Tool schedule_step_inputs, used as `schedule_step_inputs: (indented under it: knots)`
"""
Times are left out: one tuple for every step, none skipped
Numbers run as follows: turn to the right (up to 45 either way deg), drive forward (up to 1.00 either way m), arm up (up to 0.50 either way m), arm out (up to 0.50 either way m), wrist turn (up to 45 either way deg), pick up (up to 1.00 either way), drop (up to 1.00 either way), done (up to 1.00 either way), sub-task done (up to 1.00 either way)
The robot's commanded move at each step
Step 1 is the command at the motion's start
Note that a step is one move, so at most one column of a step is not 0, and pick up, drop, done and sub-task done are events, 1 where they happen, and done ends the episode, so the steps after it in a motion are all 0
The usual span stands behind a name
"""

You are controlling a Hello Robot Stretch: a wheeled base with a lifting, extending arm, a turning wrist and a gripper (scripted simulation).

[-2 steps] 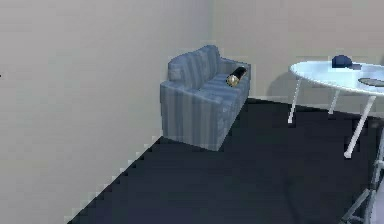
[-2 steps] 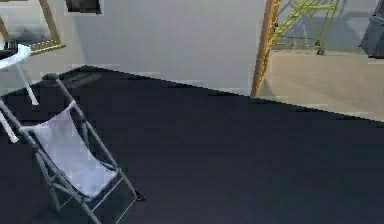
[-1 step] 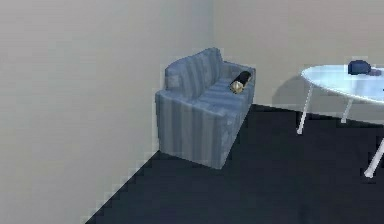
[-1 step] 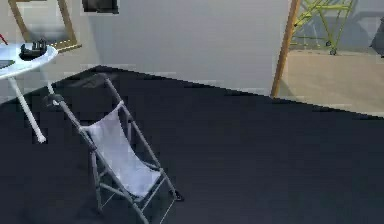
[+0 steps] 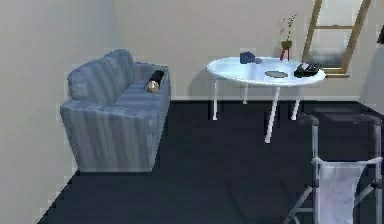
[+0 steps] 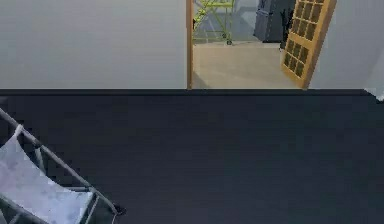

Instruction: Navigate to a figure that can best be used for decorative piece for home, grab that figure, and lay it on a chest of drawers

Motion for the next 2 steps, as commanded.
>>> schedule_step_inputs:
  knots:
    - [0.0,1.00,0.00,0.00,0.0,0.00,0.00,0.00,0.00]
    - [6.0,0.00,0.00,0.00,0.0,0.00,0.00,0.00,0.00]
